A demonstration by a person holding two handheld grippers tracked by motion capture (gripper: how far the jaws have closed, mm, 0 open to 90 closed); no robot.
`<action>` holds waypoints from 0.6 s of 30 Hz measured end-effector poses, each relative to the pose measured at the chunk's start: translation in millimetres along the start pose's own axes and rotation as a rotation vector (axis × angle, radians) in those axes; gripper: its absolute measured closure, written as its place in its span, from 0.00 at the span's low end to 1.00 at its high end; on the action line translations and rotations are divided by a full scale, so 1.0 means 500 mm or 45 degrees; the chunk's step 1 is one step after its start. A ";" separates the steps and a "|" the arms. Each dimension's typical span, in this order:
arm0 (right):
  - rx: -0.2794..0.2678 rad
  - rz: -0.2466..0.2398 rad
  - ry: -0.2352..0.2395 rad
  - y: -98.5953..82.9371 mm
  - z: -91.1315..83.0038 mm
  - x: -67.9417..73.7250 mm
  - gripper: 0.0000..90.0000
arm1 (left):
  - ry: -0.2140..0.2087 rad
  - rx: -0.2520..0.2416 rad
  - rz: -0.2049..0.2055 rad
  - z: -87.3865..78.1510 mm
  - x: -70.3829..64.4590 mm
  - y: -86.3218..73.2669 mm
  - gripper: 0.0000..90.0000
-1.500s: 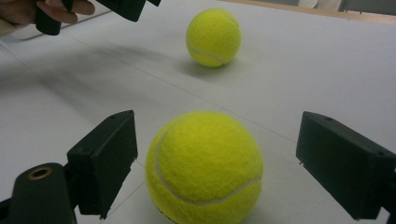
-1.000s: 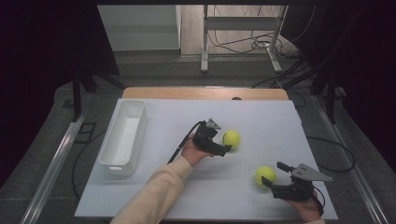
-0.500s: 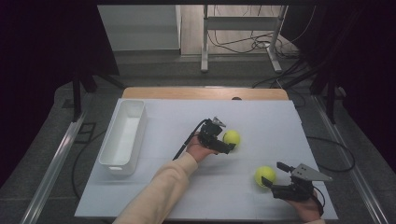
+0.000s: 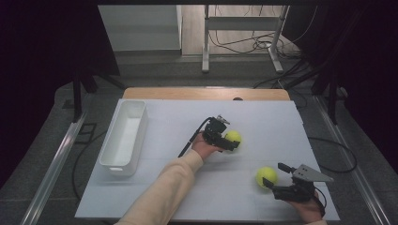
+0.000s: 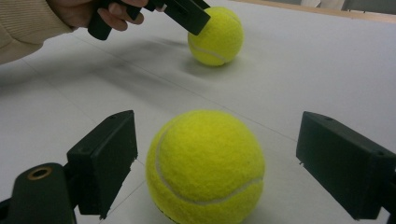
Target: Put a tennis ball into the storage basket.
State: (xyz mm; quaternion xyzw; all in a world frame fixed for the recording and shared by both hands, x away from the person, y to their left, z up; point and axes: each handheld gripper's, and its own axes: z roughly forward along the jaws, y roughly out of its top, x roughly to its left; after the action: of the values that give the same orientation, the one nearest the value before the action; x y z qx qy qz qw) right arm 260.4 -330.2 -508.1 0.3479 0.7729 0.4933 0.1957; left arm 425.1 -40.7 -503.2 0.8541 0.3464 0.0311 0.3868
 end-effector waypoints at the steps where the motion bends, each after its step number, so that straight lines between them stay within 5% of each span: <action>1: 0.000 -0.001 0.002 0.000 0.000 0.000 0.14 | 0.000 0.002 0.000 0.005 0.000 0.001 0.05; 14: 0.014 -0.013 -0.002 -0.001 0.002 0.000 0.15 | -0.024 0.018 -0.021 0.035 0.004 0.004 0.08; 18: 0.013 -0.012 -0.003 -0.001 0.002 0.000 0.14 | -0.030 0.013 -0.020 0.035 0.006 0.003 0.17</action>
State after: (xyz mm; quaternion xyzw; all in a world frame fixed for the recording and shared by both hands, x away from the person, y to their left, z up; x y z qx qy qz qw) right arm 260.7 -329.7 -509.2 0.3458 0.7768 0.4879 0.1974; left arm 433.7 -50.6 -515.1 0.8536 0.3486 0.0163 0.3868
